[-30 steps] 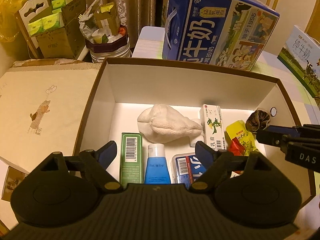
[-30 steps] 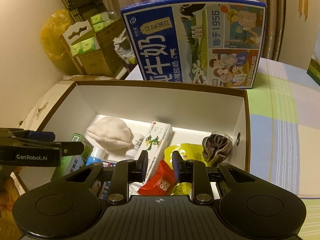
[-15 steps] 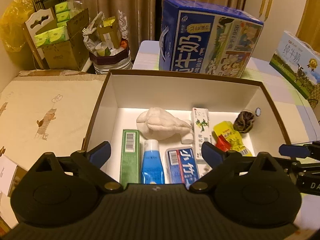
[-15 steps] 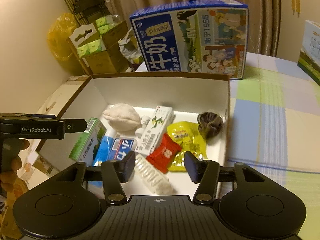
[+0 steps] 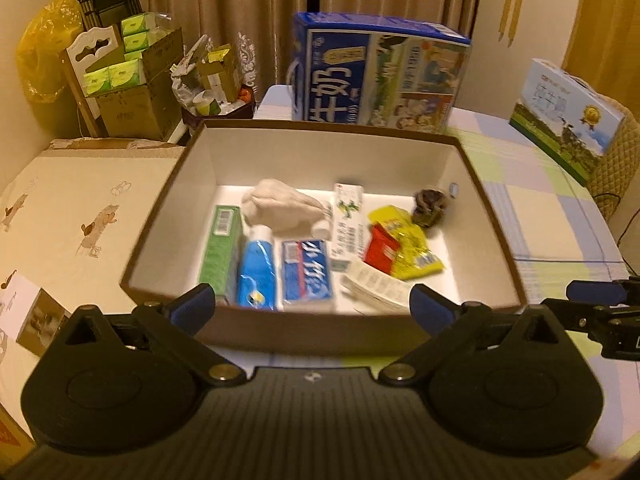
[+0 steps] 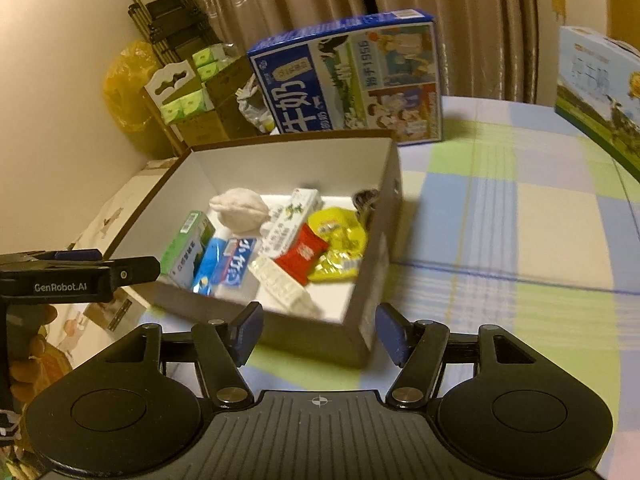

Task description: Organize objects

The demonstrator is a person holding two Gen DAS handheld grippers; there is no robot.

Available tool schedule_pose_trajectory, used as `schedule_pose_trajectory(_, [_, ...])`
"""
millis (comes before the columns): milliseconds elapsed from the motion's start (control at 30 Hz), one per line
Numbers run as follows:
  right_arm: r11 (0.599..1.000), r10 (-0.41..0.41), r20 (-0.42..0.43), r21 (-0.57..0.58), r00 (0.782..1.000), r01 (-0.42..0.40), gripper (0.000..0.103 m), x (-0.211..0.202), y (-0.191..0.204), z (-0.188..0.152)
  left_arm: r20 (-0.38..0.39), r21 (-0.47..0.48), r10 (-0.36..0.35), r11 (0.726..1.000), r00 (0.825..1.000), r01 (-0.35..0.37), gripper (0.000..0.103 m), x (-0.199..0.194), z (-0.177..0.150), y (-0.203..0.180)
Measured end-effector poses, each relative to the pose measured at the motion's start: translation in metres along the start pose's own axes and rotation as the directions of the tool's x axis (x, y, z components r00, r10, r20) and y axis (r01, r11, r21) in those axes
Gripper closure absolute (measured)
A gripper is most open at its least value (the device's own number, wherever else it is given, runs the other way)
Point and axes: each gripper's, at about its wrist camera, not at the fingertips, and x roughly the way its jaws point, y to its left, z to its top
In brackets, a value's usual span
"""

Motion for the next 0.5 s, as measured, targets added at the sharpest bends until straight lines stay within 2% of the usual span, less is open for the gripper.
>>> schedule_pose_trajectory(167, [1.0,-0.005,-0.009,0.003,1.0,0.005,0.043,-0.028,-0.017,-0.02,-0.019,-0.022,-0.058,0.998,0.998,0.058,0.001,-0.02,-0.023,-0.026])
schedule_pose_trajectory(300, [1.0,-0.025,-0.016,0.008,1.0,0.025,0.043,-0.049,-0.03,-0.036,-0.027,0.0,-0.05,0.999,0.998,0.05,0.001,-0.036,-0.042,-0.053])
schedule_pose_trajectory(500, [0.998,-0.052,-0.026,0.018,0.998,0.053,0.043,-0.083,-0.049,-0.061,-0.056,0.016,-0.075,0.997,0.996,0.076,0.001,-0.051,-0.068,-0.089])
